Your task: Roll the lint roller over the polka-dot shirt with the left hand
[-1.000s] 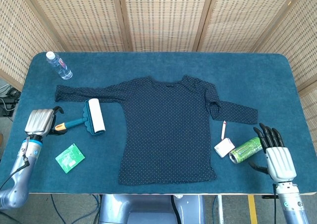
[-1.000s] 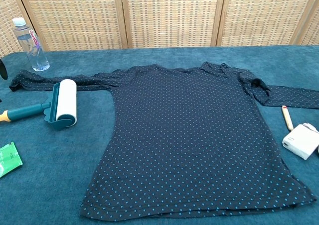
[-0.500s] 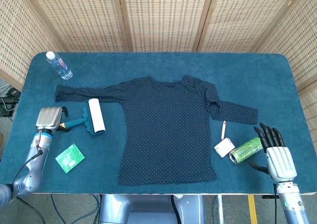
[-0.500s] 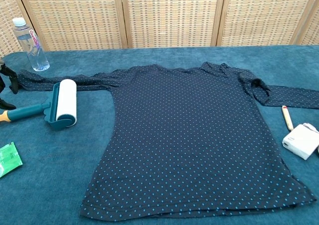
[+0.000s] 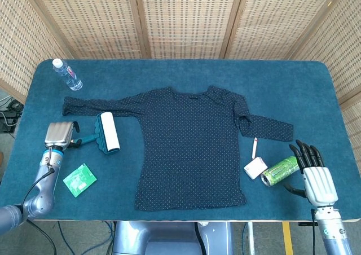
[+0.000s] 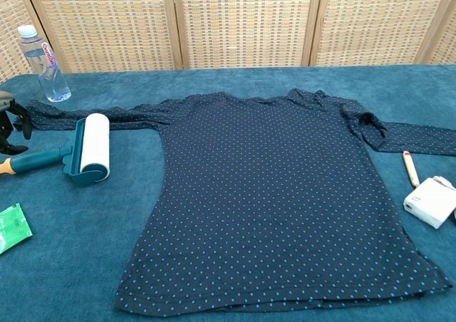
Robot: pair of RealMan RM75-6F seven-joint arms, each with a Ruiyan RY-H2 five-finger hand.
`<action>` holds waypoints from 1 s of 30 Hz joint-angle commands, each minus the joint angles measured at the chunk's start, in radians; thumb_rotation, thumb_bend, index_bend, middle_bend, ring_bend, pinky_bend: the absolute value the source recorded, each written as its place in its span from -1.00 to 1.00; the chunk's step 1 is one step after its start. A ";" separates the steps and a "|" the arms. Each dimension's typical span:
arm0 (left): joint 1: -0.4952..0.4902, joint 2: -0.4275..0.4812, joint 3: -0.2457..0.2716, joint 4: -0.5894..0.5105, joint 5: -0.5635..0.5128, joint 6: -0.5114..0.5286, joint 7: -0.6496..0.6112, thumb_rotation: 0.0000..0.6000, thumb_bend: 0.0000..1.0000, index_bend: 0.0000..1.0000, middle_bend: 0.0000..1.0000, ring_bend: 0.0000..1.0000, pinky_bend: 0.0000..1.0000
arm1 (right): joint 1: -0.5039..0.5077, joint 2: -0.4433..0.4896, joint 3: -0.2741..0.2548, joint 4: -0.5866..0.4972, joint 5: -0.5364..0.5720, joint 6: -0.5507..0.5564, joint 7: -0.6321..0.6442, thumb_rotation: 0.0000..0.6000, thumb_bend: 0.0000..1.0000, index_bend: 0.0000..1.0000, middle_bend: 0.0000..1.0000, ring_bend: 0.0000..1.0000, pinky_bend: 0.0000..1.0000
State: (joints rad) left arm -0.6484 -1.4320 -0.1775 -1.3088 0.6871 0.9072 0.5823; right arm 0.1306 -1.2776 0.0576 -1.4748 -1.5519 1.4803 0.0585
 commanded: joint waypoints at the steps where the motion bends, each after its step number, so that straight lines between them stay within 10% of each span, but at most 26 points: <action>1: -0.005 -0.012 0.005 0.018 -0.009 -0.013 -0.009 1.00 -0.33 -0.13 0.61 0.29 0.23 | 0.000 0.000 0.000 0.000 0.000 0.000 0.000 1.00 -0.91 -1.00 -1.00 -1.00 -1.00; 25: -0.040 -0.124 0.047 0.164 -0.070 -0.058 0.028 1.00 -0.33 -0.10 0.61 0.29 0.23 | 0.000 -0.005 0.000 0.007 0.000 0.002 0.001 1.00 -0.91 -1.00 -1.00 -1.00 -1.00; 30: -0.045 -0.145 0.050 0.179 -0.055 -0.042 0.034 1.00 0.24 0.29 0.64 0.32 0.23 | 0.000 -0.006 0.001 0.007 -0.003 0.006 0.002 1.00 -0.91 -1.00 -1.00 -1.00 -1.00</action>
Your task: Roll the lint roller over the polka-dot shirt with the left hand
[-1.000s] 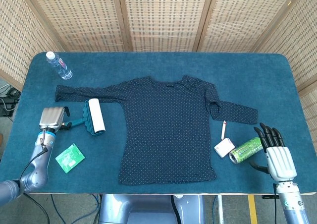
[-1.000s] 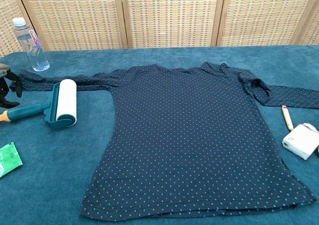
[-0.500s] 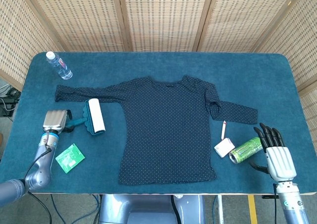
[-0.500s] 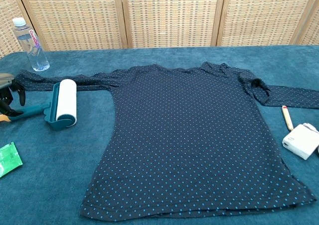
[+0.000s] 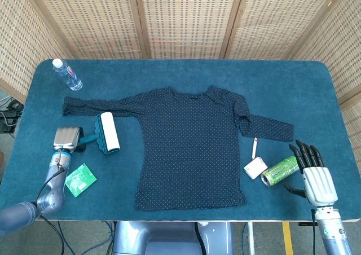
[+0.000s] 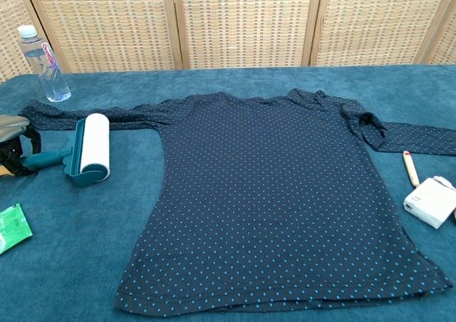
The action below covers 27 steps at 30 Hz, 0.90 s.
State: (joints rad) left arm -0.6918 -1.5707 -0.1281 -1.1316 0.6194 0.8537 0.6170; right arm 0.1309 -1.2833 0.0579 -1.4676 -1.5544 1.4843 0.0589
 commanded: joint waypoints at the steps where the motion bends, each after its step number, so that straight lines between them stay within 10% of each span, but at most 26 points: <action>1: -0.002 -0.008 -0.001 0.001 0.022 0.021 -0.003 1.00 0.43 0.43 0.65 0.32 0.23 | -0.001 0.000 0.001 0.001 -0.001 0.003 0.002 1.00 -0.92 -1.00 -1.00 -1.00 -1.00; 15: -0.051 0.112 0.005 -0.096 0.218 0.048 0.007 1.00 0.34 0.75 0.69 0.33 0.23 | 0.002 -0.002 0.006 0.011 0.015 -0.009 0.013 1.00 -0.91 -1.00 -1.00 -1.00 -1.00; 27: -0.155 0.188 -0.006 -0.193 0.113 -0.081 0.104 1.00 0.33 0.76 0.69 0.33 0.23 | 0.011 -0.008 0.017 0.032 0.050 -0.040 0.014 1.00 -0.91 -1.00 -1.00 -1.00 -1.00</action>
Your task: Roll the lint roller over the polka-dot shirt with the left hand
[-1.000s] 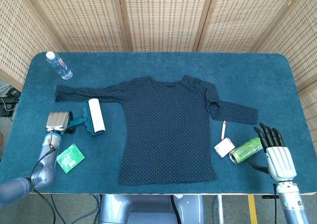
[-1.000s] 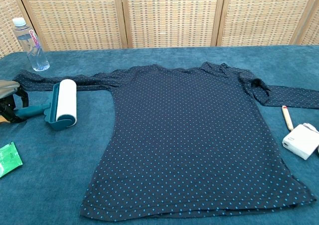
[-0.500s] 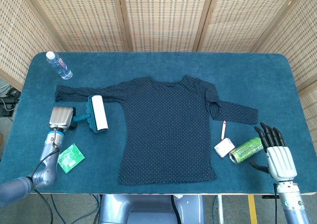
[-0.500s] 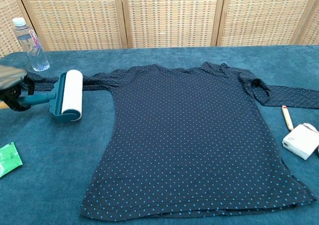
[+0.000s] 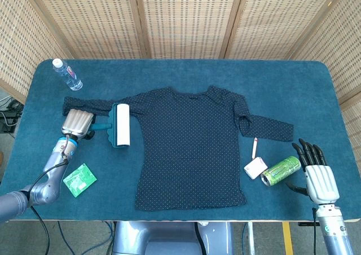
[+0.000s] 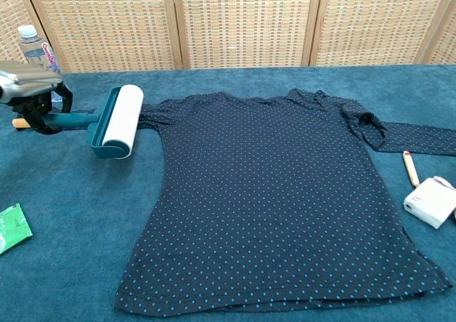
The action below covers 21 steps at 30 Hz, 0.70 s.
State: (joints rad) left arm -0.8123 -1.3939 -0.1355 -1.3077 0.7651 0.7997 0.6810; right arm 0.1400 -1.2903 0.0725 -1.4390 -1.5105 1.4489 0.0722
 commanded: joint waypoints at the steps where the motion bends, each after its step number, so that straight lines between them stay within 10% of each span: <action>1: -0.048 0.012 0.002 -0.021 -0.050 -0.036 0.057 1.00 0.33 0.76 0.69 0.33 0.23 | 0.002 -0.002 0.004 0.006 0.009 -0.007 0.001 1.00 -0.91 -1.00 -1.00 -1.00 -1.00; 21: -0.487 -0.086 0.106 -0.099 -0.709 0.039 0.531 1.00 0.36 0.76 0.69 0.33 0.23 | 0.013 -0.002 0.029 0.055 0.073 -0.059 0.056 1.00 -0.91 -1.00 -1.00 -1.00 -1.00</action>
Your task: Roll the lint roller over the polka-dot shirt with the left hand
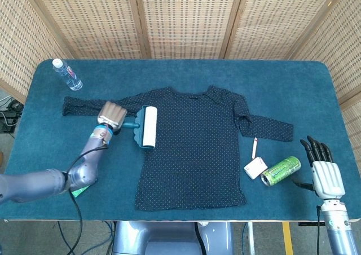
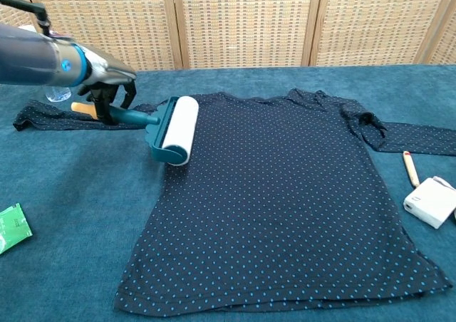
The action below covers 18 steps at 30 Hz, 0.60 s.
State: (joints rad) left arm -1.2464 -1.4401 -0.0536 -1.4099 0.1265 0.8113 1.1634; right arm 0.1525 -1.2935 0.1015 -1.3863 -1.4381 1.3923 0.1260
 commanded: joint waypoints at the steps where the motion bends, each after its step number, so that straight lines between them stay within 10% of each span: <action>1: -0.068 -0.051 0.031 0.007 -0.094 0.035 0.067 1.00 0.36 0.76 0.69 0.33 0.23 | 0.001 0.001 -0.001 0.004 0.002 -0.005 0.005 1.00 -0.91 -1.00 -1.00 -1.00 -1.00; 18: -0.147 -0.129 0.080 0.011 -0.177 0.142 0.208 1.00 0.40 0.77 0.70 0.33 0.25 | 0.001 0.009 0.001 0.008 0.006 -0.014 0.040 1.00 -0.91 -1.00 -1.00 -1.00 -1.00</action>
State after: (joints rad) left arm -1.3917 -1.5663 0.0253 -1.3980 -0.0487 0.9511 1.3688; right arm 0.1538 -1.2847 0.1024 -1.3787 -1.4318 1.3786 0.1660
